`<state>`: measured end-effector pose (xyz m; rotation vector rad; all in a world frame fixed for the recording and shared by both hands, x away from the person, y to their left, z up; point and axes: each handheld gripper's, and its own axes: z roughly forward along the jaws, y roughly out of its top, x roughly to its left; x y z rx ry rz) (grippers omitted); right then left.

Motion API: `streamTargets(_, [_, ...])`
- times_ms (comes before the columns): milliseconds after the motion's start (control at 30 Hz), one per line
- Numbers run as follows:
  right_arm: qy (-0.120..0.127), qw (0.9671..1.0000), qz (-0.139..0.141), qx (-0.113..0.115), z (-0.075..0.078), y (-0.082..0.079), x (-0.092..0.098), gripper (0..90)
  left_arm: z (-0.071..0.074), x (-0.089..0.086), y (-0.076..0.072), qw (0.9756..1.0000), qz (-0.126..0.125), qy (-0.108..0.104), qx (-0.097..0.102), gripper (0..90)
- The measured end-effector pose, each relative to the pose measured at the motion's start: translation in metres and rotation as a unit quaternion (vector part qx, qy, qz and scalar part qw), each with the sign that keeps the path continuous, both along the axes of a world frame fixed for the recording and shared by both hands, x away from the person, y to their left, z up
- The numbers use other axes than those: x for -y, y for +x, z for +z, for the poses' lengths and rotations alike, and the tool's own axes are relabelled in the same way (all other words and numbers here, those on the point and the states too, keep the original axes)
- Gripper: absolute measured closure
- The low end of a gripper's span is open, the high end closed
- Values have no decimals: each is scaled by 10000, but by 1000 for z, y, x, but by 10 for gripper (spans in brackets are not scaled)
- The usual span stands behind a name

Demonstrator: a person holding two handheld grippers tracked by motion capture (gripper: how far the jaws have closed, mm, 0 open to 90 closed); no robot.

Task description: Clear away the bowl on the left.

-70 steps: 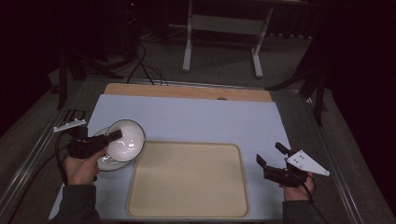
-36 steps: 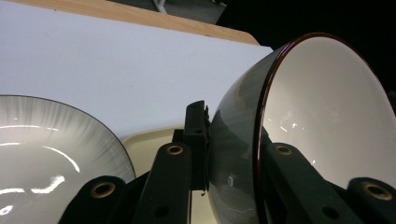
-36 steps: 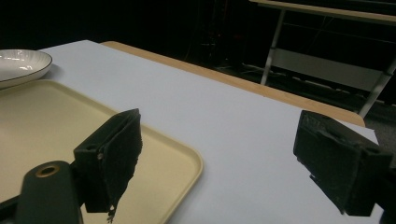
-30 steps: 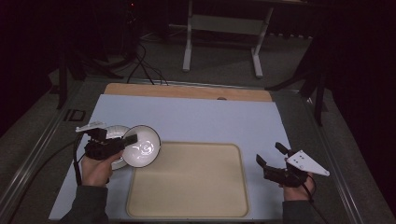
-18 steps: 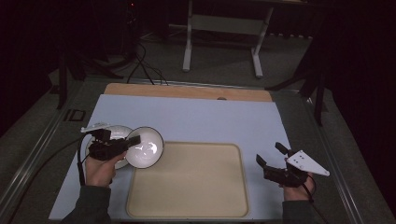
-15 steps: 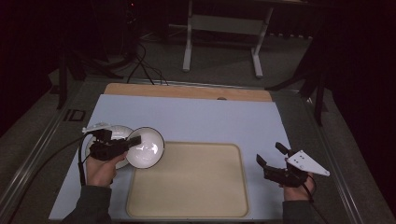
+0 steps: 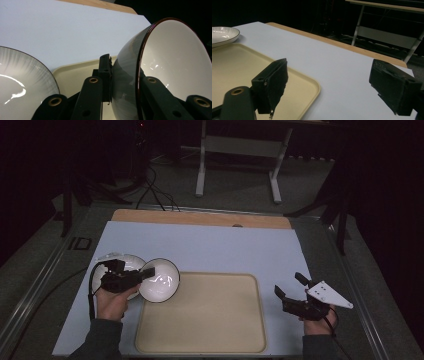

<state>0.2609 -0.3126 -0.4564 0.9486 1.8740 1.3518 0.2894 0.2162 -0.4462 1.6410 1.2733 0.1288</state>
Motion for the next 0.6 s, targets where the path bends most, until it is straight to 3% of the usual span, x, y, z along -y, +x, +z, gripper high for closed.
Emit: streamTargets(600, [6,10000,-4,-5,0,0,0,150,-8,19,3,9995,-239,175,-141,788])
